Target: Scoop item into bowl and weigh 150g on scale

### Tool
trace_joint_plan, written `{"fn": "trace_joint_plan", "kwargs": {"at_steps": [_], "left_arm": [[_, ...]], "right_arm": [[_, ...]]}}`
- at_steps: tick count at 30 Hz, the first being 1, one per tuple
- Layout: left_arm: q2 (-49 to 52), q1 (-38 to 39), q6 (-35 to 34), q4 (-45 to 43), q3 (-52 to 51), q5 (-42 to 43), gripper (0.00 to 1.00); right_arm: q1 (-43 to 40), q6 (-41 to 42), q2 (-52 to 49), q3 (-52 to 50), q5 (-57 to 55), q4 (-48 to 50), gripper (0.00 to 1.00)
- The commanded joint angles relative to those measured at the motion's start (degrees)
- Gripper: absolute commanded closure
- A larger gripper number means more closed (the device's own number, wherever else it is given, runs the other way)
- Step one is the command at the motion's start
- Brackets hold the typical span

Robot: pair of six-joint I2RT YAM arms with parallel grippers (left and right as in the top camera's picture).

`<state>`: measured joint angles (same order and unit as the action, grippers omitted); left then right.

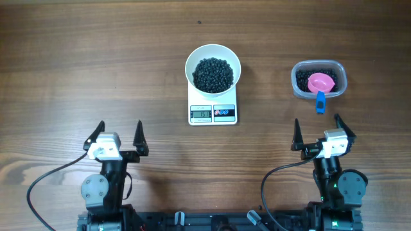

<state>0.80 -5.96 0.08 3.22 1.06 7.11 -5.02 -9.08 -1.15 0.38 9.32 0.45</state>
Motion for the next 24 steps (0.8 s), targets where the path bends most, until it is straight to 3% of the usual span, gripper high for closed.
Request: {"fn": "trace_joint_plan", "kwargs": {"at_steps": [1, 4, 24], "left_arm": [[-0.66, -0.33, -0.57, -1.01, -0.68, -3.43, 0.0], [-0.66, -0.33, -0.55, 1.03, -0.68, -7.72, 0.0], [-0.63, -0.33, -0.55, 1.03, -0.68, -6.99, 0.0]], "right_arm": [[0.31, 0.07, 0.57, -0.09, -0.79, 0.15, 0.0], [0.31, 0.04, 0.57, -0.09, -0.79, 0.15, 0.0], [0.31, 0.07, 0.57, -0.09, -0.79, 0.15, 0.0]]}}
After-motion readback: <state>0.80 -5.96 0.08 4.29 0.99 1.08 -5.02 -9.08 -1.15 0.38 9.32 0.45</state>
